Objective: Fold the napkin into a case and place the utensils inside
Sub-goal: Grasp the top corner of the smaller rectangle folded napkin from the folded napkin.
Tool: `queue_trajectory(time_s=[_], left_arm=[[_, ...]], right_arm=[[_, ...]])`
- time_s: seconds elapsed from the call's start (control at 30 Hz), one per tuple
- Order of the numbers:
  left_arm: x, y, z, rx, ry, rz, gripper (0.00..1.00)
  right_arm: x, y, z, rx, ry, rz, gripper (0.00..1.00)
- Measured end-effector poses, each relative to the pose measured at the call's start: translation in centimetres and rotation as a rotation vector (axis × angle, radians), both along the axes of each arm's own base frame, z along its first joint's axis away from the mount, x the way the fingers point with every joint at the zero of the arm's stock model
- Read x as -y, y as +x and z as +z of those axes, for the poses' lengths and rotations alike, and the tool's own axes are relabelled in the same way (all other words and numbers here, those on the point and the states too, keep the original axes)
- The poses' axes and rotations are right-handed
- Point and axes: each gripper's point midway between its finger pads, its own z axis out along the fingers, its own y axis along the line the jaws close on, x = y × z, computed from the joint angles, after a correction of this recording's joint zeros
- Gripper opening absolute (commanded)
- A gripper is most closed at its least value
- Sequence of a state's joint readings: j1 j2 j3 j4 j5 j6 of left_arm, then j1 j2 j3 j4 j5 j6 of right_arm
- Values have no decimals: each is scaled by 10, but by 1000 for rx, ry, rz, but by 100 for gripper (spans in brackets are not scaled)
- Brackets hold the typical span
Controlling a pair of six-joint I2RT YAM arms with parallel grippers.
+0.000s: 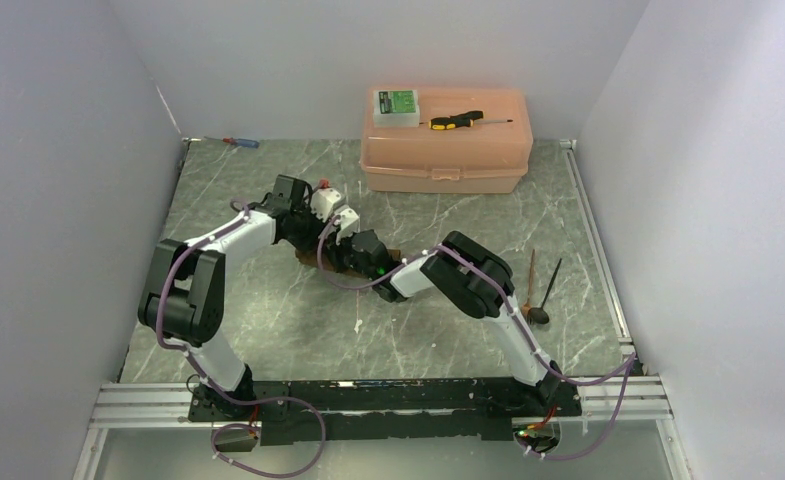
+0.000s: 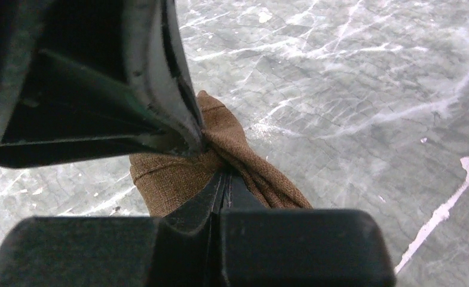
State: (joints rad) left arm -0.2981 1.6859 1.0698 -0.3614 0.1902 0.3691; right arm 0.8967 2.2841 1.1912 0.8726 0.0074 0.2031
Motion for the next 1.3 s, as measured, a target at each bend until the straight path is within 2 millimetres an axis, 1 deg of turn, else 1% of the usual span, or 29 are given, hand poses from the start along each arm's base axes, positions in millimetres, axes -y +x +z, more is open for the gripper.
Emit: queue_trajectory(time_s=[0.17,0.23,0.33,0.4,0.43,0.53,0.7,0.83,0.97,1.07,1.17,1.3], left_arm=[[5,-6,-9,3,-27,-39,5],[7,-5,-11,31,-32,-71,5],[5,-3,-18,75,-11,-102,6],[0,-7,-26,91,30,-158,7],[2,-8,-29,109,53,-200,8],[5,-7,-29,154,95,-285,7],[5,-7,-29,179,128,-338,7],[6,-8,-29,203,154,-370,6],[6,-10,-29,237,188,-404,6],[8,-14,-30,265,220,-436,6],[11,-17,-30,293,256,-467,6],[11,-18,-30,317,287,-484,6]], right_arm=[[7,-3,-1,-27,40,-25,0],[11,-5,-1,-45,66,-24,0],[17,-6,0,-75,112,-15,0],[22,-2,-1,-102,132,-23,0],[23,0,0,-112,138,-22,0],[26,2,0,-140,153,-21,0],[30,2,0,-199,199,-29,0],[46,3,2,-299,309,-42,0],[65,13,10,-361,419,-60,0],[70,19,17,-371,456,-66,0],[68,16,19,-381,473,-52,0],[75,7,17,-433,472,-38,0]])
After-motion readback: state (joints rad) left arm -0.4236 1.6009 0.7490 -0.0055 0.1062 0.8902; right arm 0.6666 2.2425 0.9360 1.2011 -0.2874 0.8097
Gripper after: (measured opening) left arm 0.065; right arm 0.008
